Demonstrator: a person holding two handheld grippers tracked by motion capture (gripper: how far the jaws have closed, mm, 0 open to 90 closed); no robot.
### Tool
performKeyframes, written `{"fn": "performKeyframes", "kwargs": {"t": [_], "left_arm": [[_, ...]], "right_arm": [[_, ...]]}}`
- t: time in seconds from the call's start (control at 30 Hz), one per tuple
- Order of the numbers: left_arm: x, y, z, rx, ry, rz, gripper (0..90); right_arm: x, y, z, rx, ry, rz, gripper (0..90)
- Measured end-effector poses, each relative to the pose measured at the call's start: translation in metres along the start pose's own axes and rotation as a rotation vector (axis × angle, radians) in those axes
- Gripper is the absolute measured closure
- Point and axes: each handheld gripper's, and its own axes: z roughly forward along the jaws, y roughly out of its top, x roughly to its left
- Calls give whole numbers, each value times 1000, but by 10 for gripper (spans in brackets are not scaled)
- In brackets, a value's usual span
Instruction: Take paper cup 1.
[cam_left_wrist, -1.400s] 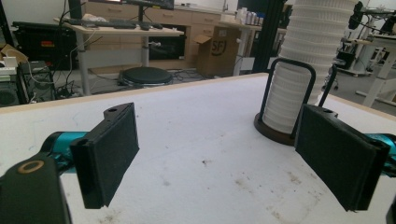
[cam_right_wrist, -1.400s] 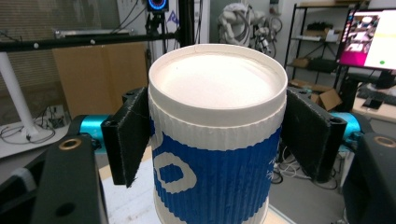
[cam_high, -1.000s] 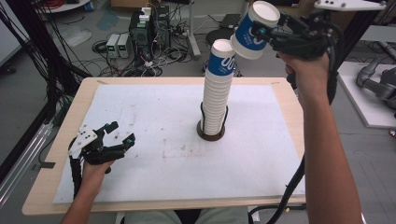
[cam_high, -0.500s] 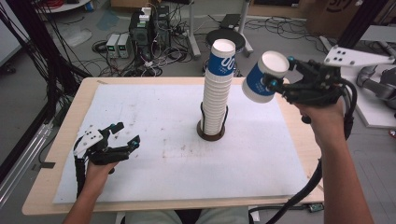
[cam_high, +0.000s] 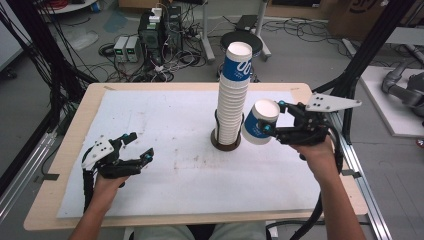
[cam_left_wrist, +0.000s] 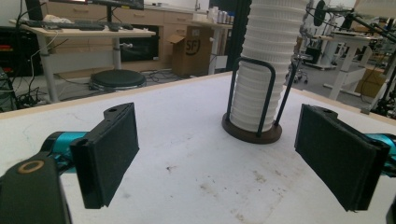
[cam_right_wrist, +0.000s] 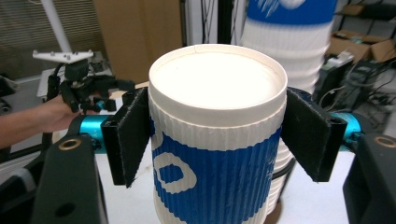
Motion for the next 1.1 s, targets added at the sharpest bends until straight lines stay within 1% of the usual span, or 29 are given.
{"fn": "performKeyframes", "kwargs": {"t": [0.07, 0.2, 0.3, 0.33, 0.47, 0.5, 0.57, 0.73, 0.77, 0.8, 0.83, 1.0, 1.1], "left_arm": [[0, 0, 0, 4, -5, 3, 133], [-1, -1, 1, 7, -11, 2, 133], [-1, -1, 1, 14, -19, 8, 133], [-2, -2, 1, 11, -20, 4, 133], [-3, -3, 2, 22, -27, 9, 133], [-3, -3, 2, 27, -29, 19, 133], [-4, -4, 3, 33, -34, 23, 133], [-5, -5, 5, 30, -47, 25, 133], [-5, -5, 5, 31, -55, 22, 133], [-6, -5, 5, 30, -57, 22, 133], [-6, -5, 6, 32, -60, 22, 133], [-9, -5, 4, 36, -75, 33, 133], [-11, -4, 4, 28, -100, 27, 133]], "right_arm": [[0, -13, 9, 6, 17, 16, 286], [-1, -31, 22, 25, 41, 37, 286], [0, -40, 28, 20, 52, 46, 286], [0, -43, 30, 17, 53, 45, 286], [3, -53, 38, 15, 58, 30, 285], [4, -56, 39, 15, 62, 27, 285], [5, -62, 44, 15, 69, 18, 286], [6, -70, 50, 12, 80, 23, 286], [7, -74, 54, 22, 93, 22, 286], [7, -74, 54, 22, 93, 22, 286], [7, -75, 57, 44, 93, 10, 286], [7, -76, 61, 44, 103, 7, 286], [8, -77, 62, 45, 113, 10, 285]]}}
